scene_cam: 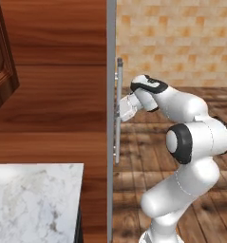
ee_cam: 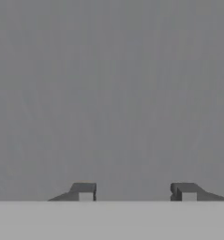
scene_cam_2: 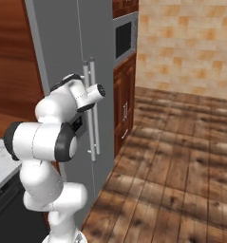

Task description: Take the eggplant and chicken drumstick from the highest rack and move them to the second highest rack where the eggplant and bell pepper are located, to maximize freezer space. Close the freezer door after rearranging.

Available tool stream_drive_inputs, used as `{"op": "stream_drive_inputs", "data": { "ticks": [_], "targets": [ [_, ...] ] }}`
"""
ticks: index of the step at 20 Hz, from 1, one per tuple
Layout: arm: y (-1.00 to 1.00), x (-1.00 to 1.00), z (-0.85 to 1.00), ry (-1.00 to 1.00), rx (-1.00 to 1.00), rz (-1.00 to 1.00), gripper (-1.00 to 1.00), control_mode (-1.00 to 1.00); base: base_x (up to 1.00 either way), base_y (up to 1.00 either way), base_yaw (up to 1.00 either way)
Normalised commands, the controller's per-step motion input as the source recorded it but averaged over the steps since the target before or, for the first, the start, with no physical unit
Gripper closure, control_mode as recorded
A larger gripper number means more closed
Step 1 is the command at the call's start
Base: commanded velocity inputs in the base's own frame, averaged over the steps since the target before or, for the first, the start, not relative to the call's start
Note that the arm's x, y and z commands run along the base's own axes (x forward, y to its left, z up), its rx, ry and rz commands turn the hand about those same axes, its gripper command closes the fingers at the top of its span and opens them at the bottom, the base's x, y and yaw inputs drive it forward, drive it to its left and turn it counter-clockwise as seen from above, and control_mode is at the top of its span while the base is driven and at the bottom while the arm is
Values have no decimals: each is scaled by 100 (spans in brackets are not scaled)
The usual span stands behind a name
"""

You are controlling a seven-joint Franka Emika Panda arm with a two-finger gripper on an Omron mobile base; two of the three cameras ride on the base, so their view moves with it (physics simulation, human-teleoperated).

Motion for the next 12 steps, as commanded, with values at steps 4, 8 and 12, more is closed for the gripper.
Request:
{"op": "stream_drive_inputs", "data": {
  "ticks": [4, 8, 12],
  "targets": [
    [50, -34, -7, -1, 0, 34, -100, -100, 0, 0, 0],
    [12, -97, -3, -31, 0, -6, -100, -100, 0, 0, 0],
    [0, -100, 0, -28, 3, -20, -100, -100, 0, 0, 0]
  ]
}}
